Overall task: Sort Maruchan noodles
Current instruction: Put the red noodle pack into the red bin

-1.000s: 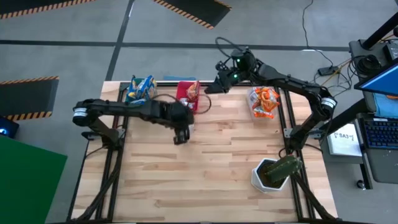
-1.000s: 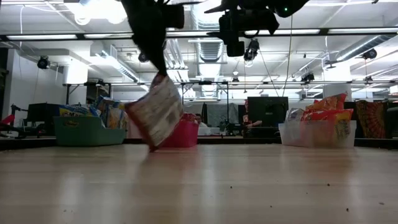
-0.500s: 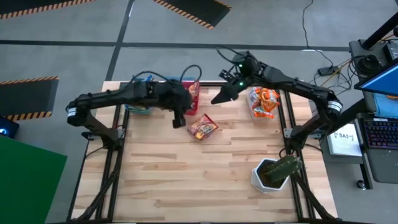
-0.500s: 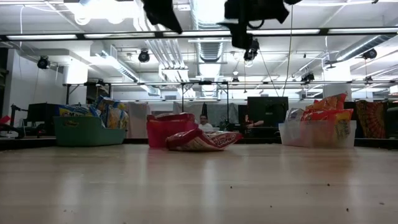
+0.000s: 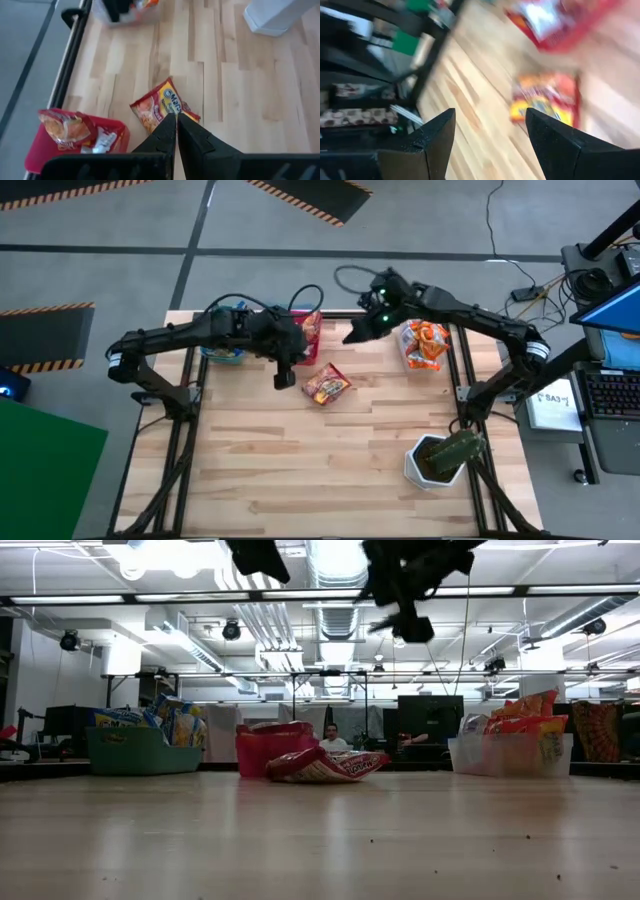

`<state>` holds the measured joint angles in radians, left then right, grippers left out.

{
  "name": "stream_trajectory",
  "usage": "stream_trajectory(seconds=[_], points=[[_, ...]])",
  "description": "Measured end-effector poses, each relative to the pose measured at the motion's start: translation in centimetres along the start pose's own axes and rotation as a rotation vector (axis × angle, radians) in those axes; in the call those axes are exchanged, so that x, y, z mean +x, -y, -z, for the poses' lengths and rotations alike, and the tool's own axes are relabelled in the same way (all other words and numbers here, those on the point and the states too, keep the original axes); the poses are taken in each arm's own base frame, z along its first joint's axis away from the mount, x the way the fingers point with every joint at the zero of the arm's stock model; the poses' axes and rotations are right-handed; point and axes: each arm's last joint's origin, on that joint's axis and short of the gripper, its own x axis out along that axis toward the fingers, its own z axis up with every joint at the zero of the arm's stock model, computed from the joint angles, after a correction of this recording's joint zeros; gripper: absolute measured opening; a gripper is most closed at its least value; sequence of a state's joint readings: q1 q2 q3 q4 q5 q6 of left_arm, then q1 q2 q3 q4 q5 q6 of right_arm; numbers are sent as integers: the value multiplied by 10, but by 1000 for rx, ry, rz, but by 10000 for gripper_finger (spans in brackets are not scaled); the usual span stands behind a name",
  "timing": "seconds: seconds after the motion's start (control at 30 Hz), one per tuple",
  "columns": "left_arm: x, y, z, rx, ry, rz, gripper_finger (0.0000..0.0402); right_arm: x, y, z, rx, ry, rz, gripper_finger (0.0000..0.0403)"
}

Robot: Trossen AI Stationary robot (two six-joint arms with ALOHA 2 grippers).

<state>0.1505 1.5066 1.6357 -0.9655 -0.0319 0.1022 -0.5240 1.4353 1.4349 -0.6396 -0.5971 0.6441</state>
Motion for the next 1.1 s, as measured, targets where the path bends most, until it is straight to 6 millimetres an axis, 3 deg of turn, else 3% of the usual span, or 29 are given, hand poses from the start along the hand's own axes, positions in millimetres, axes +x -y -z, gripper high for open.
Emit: stream_trajectory(seconds=[0.27,0.47,0.7,0.9,1.1], points=[[32,4,18,-23,-27,26,0,37,37,7,131,-197,159,231],[79,9,46,-62,46,55,0,67,61,5,137,-264,207,231],[138,13,94,-181,72,51,0,100,85,10,183,-345,253,239],[165,20,125,-249,19,59,0,126,104,13,153,-389,263,272],[186,22,138,-274,8,50,0,148,123,13,94,-381,282,296]])
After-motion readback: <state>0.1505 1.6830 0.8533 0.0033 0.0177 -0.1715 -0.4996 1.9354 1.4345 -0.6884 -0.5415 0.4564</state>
